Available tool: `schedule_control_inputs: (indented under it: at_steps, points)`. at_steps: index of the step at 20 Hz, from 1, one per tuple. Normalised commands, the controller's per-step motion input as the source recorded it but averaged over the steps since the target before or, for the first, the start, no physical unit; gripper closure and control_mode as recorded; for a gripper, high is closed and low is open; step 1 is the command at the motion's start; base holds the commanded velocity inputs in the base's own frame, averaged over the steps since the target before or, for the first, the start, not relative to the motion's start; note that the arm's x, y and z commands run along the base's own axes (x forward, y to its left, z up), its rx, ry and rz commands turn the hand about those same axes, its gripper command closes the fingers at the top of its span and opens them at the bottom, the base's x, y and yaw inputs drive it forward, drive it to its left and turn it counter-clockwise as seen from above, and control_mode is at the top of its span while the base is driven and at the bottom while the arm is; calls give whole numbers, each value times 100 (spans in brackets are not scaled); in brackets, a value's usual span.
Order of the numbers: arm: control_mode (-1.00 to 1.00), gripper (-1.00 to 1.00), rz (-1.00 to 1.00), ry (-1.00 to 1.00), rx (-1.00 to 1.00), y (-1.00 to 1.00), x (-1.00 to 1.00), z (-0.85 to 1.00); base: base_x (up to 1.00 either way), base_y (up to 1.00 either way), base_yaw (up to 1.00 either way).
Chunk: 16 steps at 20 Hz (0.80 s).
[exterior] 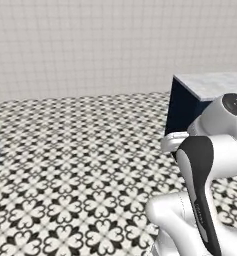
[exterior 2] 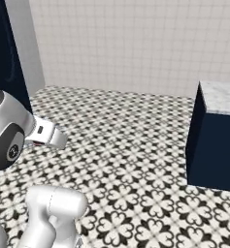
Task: Take the strawberry from the fridge and place it on top of the pancake, located on the dining counter.
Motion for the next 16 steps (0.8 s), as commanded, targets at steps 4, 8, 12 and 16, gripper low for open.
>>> schedule_control_inputs:
  at_steps: [4,8,12,16]
  points:
    - [100,100,0,0,0,0,0,0,100,4,-28]
    - [100,100,0,0,0,0,0,0,100,23,-31]
    - [100,100,0,0,0,0,0,0,100,42,-39]
    - [100,100,0,0,0,0,0,0,100,63,-45]
